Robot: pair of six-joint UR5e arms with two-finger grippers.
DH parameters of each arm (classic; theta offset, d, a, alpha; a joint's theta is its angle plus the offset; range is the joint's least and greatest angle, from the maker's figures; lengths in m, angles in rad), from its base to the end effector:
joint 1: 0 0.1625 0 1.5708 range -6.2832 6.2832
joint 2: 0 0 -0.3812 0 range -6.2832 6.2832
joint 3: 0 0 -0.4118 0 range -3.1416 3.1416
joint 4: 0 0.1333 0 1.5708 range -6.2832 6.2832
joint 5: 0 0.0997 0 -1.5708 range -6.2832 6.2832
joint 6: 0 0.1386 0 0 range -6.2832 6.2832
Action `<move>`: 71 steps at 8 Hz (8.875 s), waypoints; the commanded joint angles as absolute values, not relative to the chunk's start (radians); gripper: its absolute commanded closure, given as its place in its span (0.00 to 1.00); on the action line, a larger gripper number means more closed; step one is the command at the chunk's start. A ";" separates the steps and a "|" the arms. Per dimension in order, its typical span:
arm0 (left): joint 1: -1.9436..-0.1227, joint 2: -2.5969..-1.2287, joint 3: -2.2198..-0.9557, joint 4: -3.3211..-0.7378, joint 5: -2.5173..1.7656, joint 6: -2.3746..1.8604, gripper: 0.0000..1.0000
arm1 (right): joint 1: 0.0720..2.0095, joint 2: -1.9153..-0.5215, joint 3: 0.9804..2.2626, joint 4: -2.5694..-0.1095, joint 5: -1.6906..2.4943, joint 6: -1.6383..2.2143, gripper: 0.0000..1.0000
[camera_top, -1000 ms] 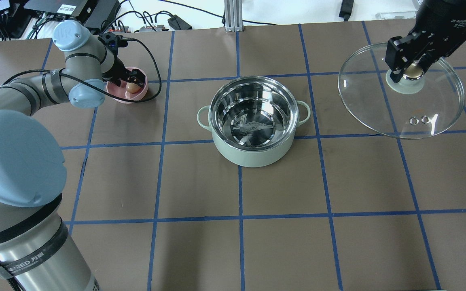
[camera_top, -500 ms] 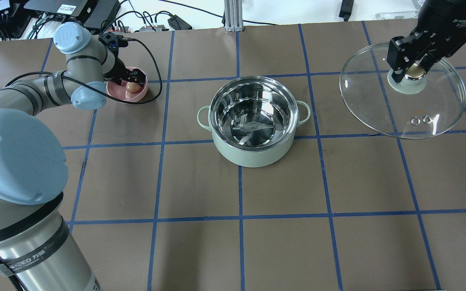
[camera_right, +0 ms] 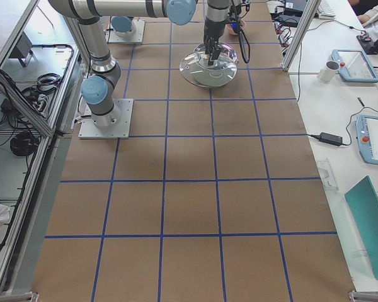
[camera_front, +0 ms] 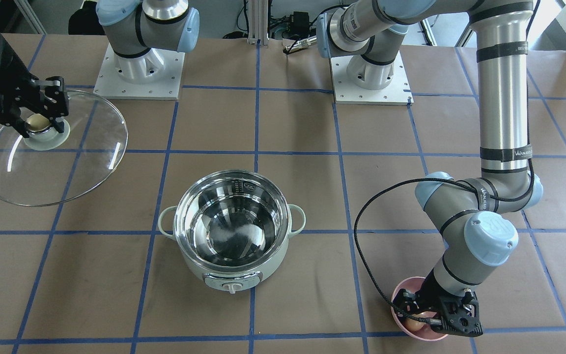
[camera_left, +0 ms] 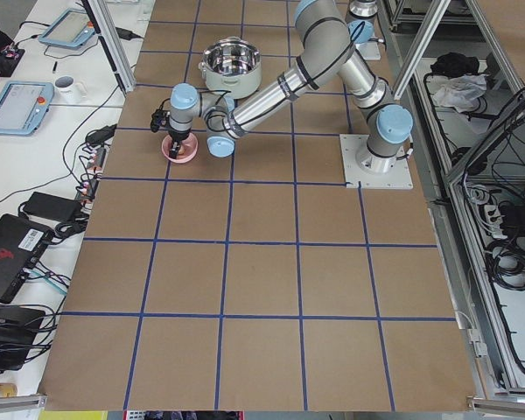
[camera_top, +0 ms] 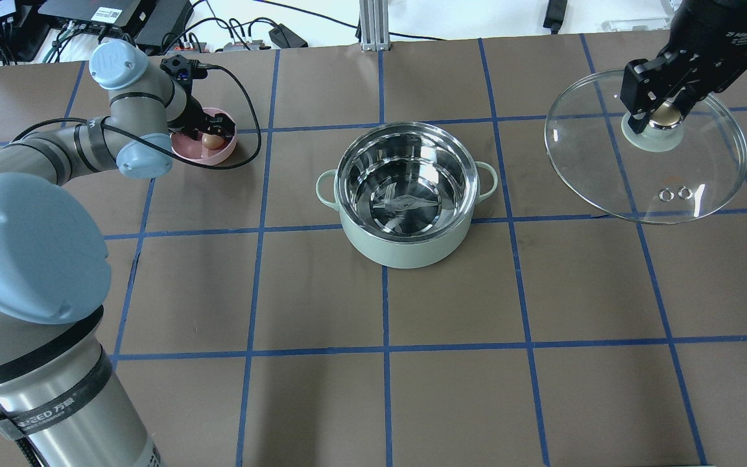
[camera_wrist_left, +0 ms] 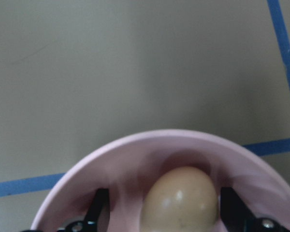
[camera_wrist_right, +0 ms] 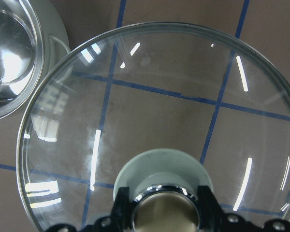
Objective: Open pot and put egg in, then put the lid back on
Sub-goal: 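Hold the lid aside with the right gripper while the left gripper grips the egg, then carry the brown egg over the pot with the left gripper, then release the egg into the pot and withdraw the left gripper, then carry the glass lid over the pot with the right gripper, then lower the lid onto the pot and settle it with the right gripper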
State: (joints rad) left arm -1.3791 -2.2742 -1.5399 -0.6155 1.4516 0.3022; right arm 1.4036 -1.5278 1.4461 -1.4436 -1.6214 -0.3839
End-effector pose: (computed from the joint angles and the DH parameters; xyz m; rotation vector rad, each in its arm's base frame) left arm -0.0131 -0.7185 0.0924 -0.1950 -3.0544 0.4671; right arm 0.0380 -0.5339 0.4341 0.3374 -3.0856 -0.0893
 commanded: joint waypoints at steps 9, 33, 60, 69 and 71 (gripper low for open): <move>-1.385 -2.171 -1.561 -0.690 1.462 0.295 0.77 | 1.404 -1.526 1.447 -1.434 -1.637 -0.385 1.00; -1.685 -1.519 -1.528 -1.613 1.554 -0.290 0.00 | 1.578 -1.458 1.450 -1.593 -1.566 -0.197 1.00; -1.618 -1.508 -1.508 -1.776 1.637 -0.213 0.00 | 1.861 -1.160 1.399 -1.756 -1.508 0.066 1.00; -1.618 -1.508 -1.511 -1.776 1.637 -0.213 0.00 | 1.853 -1.154 1.402 -1.764 -1.502 0.043 1.00; -1.618 -1.508 -1.511 -1.776 1.637 -0.213 0.00 | 1.850 -1.157 1.401 -1.787 -1.505 0.040 1.00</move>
State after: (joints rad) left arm -1.6183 -1.5079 -1.5107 -1.7764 1.6367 -0.2132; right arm 1.8533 -1.1545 1.4019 -1.7705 -1.5042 0.0419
